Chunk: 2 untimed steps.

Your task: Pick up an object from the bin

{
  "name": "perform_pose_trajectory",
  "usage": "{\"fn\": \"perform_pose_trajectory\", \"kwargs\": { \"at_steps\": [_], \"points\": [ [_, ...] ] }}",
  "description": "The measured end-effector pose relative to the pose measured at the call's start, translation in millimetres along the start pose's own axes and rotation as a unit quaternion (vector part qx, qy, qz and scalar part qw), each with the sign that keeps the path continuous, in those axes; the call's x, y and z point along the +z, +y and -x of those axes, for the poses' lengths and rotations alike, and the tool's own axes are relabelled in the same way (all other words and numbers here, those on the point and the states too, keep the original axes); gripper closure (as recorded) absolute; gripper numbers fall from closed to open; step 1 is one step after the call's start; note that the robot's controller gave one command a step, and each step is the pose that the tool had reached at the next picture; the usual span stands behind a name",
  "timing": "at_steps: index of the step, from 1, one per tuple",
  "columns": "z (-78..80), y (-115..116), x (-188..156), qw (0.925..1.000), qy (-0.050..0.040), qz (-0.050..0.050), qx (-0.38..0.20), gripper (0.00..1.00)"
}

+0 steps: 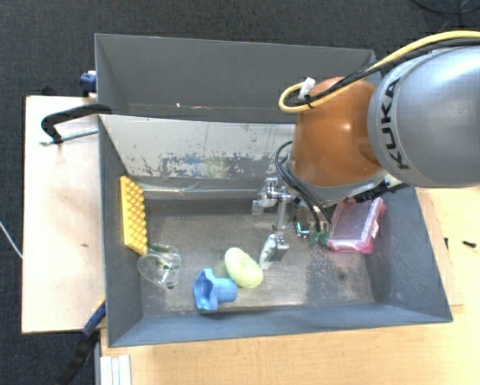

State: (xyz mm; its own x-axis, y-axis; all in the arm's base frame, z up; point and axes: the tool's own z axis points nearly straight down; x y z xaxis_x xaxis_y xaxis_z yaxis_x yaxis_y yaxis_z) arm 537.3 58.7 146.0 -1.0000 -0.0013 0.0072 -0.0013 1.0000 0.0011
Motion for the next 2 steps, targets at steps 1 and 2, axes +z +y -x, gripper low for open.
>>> {"fn": "perform_pose_trajectory", "kwargs": {
  "at_steps": [1,2],
  "points": [
    [1.9,0,-4,1.0,-0.0042,0.0,0.001,0.0],
    [-17.6,16,31,0.9997,-0.0085,0.0,-0.023,0.0]
  ]
}}
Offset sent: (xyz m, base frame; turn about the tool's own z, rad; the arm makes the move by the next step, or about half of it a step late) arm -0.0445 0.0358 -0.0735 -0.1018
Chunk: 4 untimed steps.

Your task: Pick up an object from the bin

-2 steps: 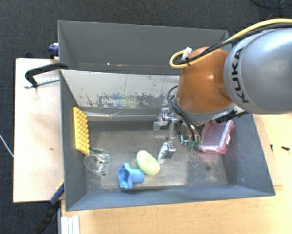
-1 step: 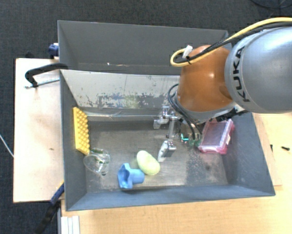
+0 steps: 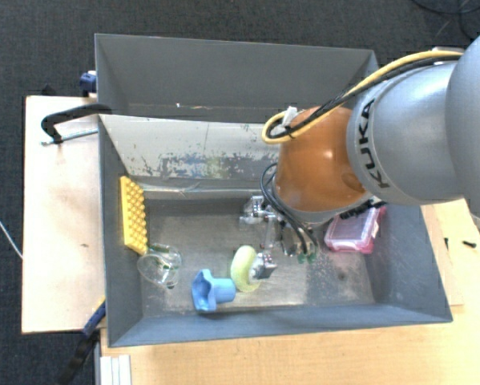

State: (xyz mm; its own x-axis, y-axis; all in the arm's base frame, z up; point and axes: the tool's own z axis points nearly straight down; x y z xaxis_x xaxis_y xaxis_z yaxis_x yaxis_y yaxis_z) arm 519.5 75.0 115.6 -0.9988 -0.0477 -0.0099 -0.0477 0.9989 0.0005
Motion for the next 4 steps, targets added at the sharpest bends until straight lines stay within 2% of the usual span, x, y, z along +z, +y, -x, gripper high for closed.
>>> {"fn": "perform_pose_trajectory", "kwargs": {
  "at_steps": [1,2,3,4],
  "points": [
    [-14.1,19,30,0.9982,0.0076,0.001,-0.06,0.0],
    [-7.2,19,41,0.9992,0.0066,0.001,0.039,1.0],
    [-7.1,19,41,0.9992,0.0066,0.001,0.039,1.0],
    [-12.5,-24,6,0.9999,0.0063,0.001,0.011,1.0]
  ]
}}
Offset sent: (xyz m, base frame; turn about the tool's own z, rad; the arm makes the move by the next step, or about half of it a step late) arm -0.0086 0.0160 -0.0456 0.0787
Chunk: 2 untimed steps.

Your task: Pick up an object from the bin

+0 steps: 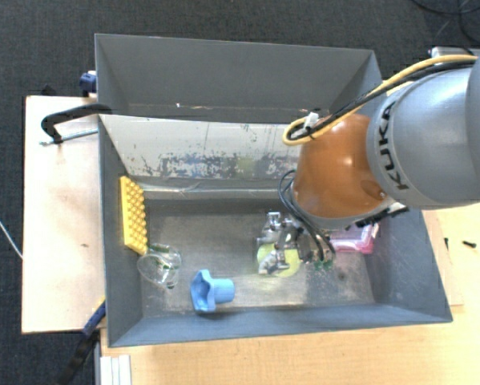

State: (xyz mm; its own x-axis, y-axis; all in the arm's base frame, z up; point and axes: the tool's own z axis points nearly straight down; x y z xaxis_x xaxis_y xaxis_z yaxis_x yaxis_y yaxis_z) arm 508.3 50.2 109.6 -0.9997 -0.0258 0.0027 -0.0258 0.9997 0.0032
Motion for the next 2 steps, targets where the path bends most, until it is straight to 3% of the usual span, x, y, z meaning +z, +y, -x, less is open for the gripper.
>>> {"fn": "perform_pose_trajectory", "kwargs": {
  "at_steps": [1,2],
  "points": [
    [-2.3,-29,-28,1.0,-0.0053,-0.003,-0.004,1.0],
    [2.0,-4,-73,1.0,-0.0001,-0.001,-0.004,1.0]
  ]
}}
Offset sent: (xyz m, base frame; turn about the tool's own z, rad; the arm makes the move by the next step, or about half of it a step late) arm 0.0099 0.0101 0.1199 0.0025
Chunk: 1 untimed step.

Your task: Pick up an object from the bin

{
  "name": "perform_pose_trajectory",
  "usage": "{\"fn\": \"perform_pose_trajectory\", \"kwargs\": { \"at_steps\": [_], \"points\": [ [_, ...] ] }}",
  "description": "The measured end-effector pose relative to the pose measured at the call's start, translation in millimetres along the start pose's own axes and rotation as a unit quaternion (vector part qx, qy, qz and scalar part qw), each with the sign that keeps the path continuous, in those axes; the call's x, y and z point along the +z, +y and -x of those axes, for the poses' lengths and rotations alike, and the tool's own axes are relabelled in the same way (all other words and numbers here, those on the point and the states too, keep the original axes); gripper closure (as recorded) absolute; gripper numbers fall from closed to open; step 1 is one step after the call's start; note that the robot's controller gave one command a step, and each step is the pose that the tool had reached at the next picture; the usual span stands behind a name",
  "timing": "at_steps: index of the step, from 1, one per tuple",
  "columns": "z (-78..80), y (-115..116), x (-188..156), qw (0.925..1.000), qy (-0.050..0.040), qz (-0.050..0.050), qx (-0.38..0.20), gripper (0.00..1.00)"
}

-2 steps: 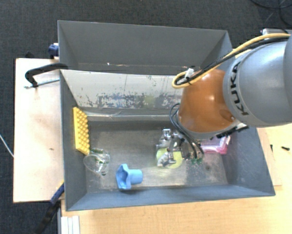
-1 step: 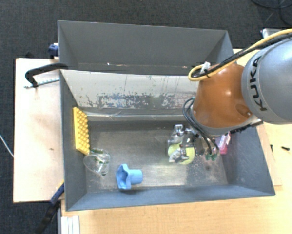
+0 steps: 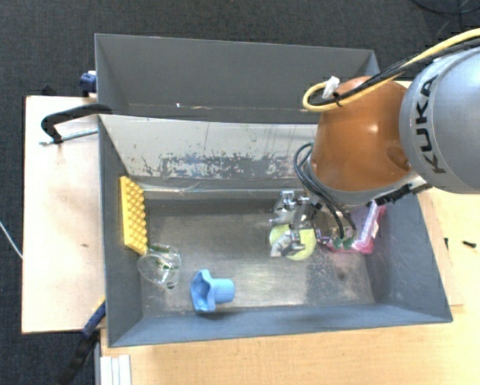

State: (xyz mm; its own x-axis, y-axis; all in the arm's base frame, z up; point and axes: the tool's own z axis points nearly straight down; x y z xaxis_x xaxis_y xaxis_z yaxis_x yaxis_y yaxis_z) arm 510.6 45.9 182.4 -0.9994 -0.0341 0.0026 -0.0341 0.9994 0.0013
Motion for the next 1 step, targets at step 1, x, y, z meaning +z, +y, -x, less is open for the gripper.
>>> {"fn": "perform_pose_trajectory", "kwargs": {
  "at_steps": [1],
  "points": [
    [-7.5,-24.0,-31.3,1.0,-0.0054,0.001,0.005,1.0]
  ]
}}
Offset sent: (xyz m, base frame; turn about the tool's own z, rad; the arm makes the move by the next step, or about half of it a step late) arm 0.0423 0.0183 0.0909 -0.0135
